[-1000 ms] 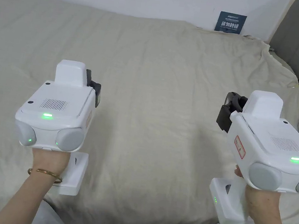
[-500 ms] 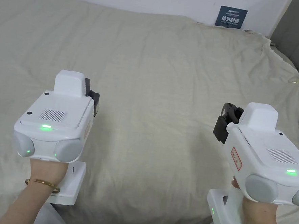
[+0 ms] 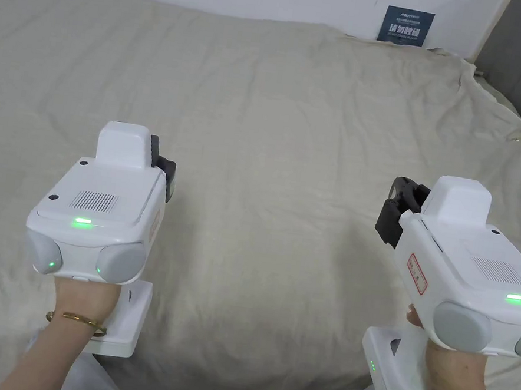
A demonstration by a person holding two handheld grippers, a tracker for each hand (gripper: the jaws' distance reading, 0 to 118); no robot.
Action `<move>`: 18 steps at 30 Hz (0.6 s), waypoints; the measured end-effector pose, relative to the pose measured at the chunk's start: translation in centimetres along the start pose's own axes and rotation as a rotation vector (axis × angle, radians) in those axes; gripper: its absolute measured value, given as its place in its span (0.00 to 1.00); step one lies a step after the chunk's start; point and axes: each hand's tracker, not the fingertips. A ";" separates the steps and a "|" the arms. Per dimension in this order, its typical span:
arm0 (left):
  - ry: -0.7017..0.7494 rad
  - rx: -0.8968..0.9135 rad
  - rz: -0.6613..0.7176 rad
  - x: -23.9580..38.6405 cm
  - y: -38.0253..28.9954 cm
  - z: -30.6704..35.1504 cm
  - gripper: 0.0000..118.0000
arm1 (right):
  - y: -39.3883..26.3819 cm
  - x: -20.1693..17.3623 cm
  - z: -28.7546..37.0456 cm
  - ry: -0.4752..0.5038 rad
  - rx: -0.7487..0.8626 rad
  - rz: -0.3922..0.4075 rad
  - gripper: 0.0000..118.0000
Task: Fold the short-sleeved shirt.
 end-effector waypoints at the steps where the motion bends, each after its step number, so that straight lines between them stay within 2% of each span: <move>1: -0.001 -0.001 0.000 0.0 0.0 0.0 0.00 | 0.0 0.0 0.0 0.000 0.000 -0.001 0.00; 18: -0.005 0.009 0.001 0.4 0.3 0.4 0.00 | 0.1 0.0 0.5 0.002 0.006 -0.003 0.00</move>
